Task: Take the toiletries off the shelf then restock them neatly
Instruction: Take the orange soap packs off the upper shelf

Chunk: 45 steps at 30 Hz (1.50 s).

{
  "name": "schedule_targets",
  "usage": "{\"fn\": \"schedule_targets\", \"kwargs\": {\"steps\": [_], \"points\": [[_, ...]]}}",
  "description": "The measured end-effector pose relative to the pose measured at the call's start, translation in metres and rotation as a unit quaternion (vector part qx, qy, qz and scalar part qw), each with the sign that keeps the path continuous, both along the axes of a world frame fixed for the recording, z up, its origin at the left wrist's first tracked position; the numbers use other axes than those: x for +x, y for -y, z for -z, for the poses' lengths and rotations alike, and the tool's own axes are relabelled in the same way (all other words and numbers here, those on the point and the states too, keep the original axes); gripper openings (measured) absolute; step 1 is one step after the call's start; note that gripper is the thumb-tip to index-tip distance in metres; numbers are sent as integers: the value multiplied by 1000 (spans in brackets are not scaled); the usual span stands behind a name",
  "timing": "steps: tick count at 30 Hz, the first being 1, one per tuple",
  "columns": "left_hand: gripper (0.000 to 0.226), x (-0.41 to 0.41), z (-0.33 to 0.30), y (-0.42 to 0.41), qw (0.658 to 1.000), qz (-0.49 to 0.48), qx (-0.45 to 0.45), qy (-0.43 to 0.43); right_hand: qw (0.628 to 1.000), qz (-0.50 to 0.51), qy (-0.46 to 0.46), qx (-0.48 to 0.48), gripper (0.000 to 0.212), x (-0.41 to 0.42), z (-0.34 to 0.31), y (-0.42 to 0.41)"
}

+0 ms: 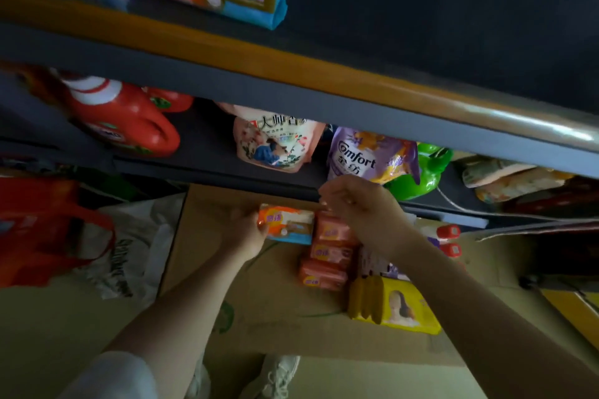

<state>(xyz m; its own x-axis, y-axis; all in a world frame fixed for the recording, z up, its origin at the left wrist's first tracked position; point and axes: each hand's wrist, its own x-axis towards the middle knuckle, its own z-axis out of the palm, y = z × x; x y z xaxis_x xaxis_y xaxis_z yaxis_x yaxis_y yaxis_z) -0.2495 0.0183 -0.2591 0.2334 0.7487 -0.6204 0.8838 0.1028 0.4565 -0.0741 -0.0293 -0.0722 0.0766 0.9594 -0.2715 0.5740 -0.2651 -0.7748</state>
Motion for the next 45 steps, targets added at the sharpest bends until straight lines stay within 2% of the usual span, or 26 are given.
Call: {"fn": "schedule_targets", "kwargs": {"steps": [3, 5, 7, 8, 10, 13, 16, 17, 19, 22, 25, 28, 30, 32, 35, 38, 41, 45], "points": [[35, -7, -18, -2, 999, 11, -7, 39, 998, -27, -13, 60, 14, -13, -45, -10], [37, -18, -47, -3, 996, -17, 9, 83, 995, 6, -42, 88, 18, -23, -70, -22], [35, -37, -88, -9, 991, -9, 72, 117, 988, 54, -66, 129, 16, -37, -89, -37], [34, -48, -111, -14, 981, 15, 140, 133, 983, 66, -60, 158, 13, -45, -96, -44], [33, -72, -168, -29, 939, 73, 298, 156, 971, 67, -4, 231, 14, -62, -112, -61], [35, -102, -251, -57, 846, 128, 490, 164, 931, 44, 173, 317, 26, -81, -127, -92], [38, -122, -302, -91, 774, 148, 609, 89, 920, 26, 254, 297, 41, -97, -131, -126], [45, -126, -310, -102, 768, 160, 617, 55, 921, 10, 273, 279, 44, -102, -130, -135], [63, -130, -316, -120, 791, 186, 583, -8, 914, -28, 324, 241, 48, -105, -126, -146], [84, -129, -311, -132, 833, 216, 506, -63, 860, -40, 425, 279, 47, -98, -121, -149], [92, -126, -302, -134, 829, 220, 509, -71, 812, -13, 483, 328, 42, -94, -119, -146], [92, -127, -301, -135, 824, 213, 522, -57, 812, -13, 490, 316, 45, -100, -120, -150], [89, -129, -302, -137, 821, 220, 525, -44, 833, -13, 467, 295, 49, -101, -122, -153], [81, -131, -306, -139, 826, 219, 520, -1, 866, -2, 404, 295, 47, -101, -126, -147], [73, -133, -319, -131, 855, 141, 475, 151, 930, 28, 224, 291, 46, -104, -138, -120], [65, -134, -336, -109, 868, 59, 397, 293, 973, 67, 23, 221, 39, -112, -153, -93], [51, -136, -347, -92, 861, 43, 366, 352, 979, 73, -140, 130, 40, -119, -165, -78], [53, -147, -357, -86, 879, 26, 316, 355, 974, 46, -208, 78, 33, -130, -169, -66]]}}
